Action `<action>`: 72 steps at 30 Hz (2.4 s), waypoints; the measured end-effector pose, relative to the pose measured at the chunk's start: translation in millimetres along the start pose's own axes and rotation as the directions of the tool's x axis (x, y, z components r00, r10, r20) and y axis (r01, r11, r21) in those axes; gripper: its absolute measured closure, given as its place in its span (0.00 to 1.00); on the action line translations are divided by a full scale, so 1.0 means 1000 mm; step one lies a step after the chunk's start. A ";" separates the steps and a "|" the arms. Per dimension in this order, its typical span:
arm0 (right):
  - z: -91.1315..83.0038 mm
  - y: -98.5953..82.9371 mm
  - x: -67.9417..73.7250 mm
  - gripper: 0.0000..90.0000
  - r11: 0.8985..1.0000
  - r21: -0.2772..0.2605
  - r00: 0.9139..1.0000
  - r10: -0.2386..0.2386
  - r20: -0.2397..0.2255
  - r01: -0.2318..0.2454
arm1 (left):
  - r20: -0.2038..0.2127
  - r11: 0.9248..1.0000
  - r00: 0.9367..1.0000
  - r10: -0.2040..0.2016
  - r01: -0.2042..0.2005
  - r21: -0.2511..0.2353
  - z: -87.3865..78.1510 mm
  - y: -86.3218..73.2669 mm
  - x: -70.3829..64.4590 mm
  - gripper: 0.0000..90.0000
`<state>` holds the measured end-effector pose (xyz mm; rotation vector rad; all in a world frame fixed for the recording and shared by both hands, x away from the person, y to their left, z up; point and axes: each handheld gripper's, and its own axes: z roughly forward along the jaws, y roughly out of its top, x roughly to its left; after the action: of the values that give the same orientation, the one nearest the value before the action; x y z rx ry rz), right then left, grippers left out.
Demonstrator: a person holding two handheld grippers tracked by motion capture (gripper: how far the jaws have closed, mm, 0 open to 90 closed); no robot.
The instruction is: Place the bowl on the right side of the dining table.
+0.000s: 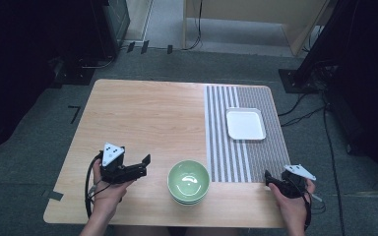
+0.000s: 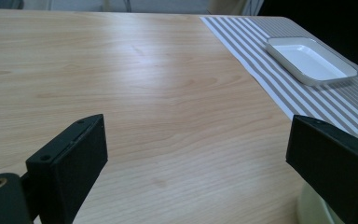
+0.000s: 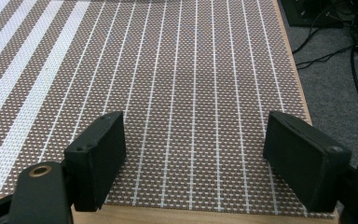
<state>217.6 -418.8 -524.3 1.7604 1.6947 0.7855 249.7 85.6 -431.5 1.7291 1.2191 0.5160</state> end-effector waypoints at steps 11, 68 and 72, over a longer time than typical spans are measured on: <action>-0.003 0.007 0.003 0.21 0.997 -0.008 0.997 0.074 -0.022 -0.074 | 0.107 0.999 0.993 0.046 -0.048 0.012 -0.002 -0.013 -0.035 0.06; -0.076 0.045 0.195 0.52 0.970 -0.217 0.879 -0.197 -0.434 0.110 | 0.209 0.978 0.964 0.166 -0.188 0.090 0.037 -0.062 -0.088 0.07; -0.072 0.042 0.204 0.63 0.973 -0.188 0.868 -0.205 -0.453 0.131 | 0.214 0.979 0.964 0.160 -0.182 0.091 0.037 -0.062 -0.088 0.07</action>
<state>197.6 -216.4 -439.4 1.3618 1.9995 1.3035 209.5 -4.1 -488.4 1.9412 0.9718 0.3651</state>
